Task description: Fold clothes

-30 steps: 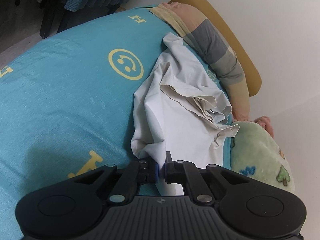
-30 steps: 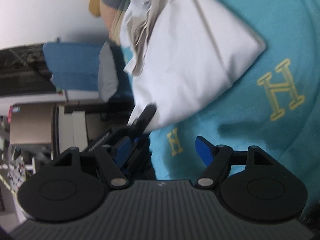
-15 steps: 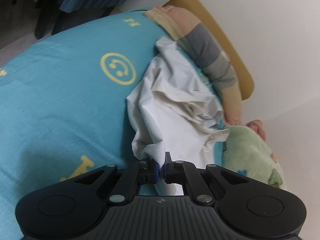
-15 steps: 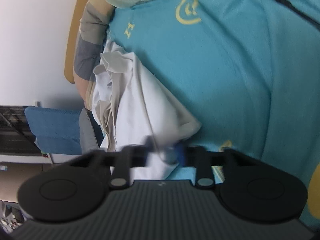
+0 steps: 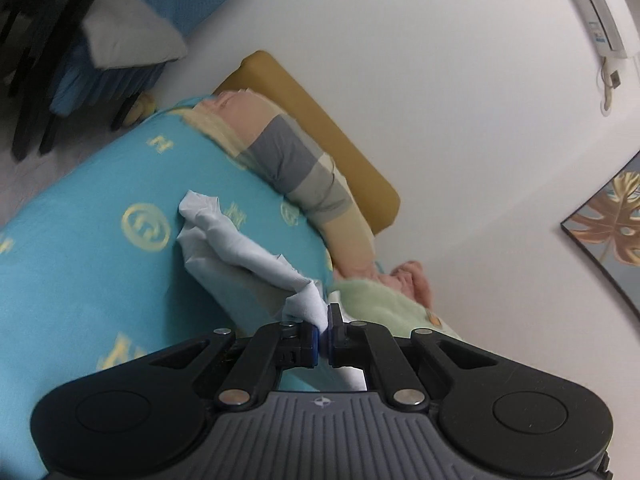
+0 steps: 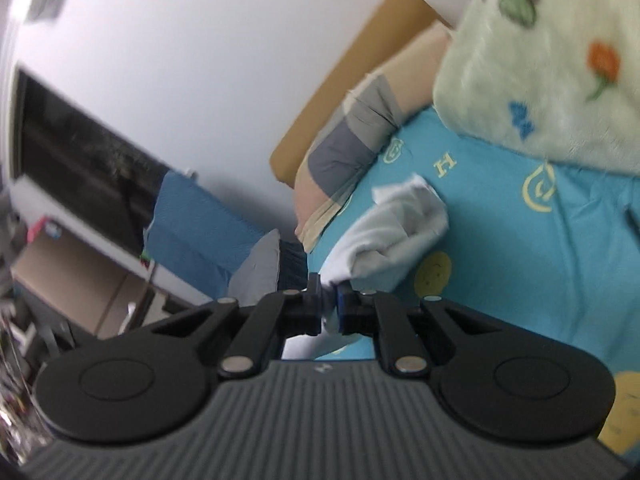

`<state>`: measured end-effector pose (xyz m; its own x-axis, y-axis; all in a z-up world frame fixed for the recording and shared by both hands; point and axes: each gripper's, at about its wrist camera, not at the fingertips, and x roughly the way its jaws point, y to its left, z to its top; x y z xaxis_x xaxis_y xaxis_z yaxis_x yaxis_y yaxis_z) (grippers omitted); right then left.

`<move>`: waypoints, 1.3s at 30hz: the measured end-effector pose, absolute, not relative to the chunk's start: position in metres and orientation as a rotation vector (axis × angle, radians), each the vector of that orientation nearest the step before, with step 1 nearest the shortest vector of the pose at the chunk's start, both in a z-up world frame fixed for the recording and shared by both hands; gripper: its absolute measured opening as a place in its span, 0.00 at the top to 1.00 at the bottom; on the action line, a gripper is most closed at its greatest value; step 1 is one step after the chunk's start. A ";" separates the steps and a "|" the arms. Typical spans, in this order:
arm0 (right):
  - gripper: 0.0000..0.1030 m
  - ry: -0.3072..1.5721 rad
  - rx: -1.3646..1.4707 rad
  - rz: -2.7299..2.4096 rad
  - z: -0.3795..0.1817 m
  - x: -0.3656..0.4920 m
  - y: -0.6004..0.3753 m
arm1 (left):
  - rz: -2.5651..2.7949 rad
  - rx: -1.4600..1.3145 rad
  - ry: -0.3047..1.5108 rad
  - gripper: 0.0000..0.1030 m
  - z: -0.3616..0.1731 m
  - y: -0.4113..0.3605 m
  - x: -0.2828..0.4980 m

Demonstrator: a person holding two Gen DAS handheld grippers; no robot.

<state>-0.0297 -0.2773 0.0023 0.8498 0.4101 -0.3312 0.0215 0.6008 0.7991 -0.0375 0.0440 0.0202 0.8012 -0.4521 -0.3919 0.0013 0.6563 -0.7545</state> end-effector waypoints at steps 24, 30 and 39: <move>0.90 0.626 0.735 0.083 -0.006 0.059 -0.261 | -0.105 -0.735 0.784 0.94 0.015 0.028 0.080; 0.90 0.702 0.797 0.085 -0.079 0.122 -0.269 | -0.118 -0.690 0.814 0.94 -0.053 0.030 0.131; 0.88 0.759 0.907 0.091 -0.113 0.159 -0.277 | -0.190 -0.646 0.756 0.94 -0.073 0.033 0.164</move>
<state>0.1588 -0.2770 -0.1127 0.7405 0.3770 -0.5564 0.2342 0.6312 0.7394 0.1637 0.0329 -0.0729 0.7211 -0.3836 -0.5770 -0.0646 0.7919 -0.6072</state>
